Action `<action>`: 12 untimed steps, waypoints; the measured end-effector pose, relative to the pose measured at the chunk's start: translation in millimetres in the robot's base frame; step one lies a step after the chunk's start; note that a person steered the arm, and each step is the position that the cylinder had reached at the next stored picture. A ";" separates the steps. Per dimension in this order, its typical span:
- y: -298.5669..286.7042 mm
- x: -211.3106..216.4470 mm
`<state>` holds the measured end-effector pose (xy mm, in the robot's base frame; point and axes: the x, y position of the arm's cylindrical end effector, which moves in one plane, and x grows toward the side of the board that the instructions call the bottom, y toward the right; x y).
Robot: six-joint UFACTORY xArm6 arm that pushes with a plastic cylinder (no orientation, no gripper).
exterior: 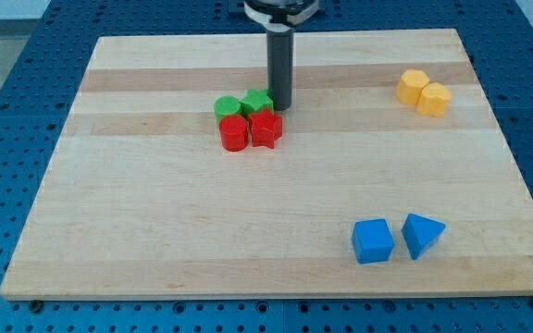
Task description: Separate yellow heart from yellow hexagon
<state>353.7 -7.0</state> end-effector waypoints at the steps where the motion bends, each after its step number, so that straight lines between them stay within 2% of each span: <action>1: -5.7 0.0; 3: 41.9 0.0; 5: 51.0 -12.3; 6: 89.3 -40.3; 8: 226.3 -72.5; 9: 276.9 -61.7; 10: 281.2 -27.9; 11: 258.8 8.8; 12: 229.8 26.4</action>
<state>380.1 222.8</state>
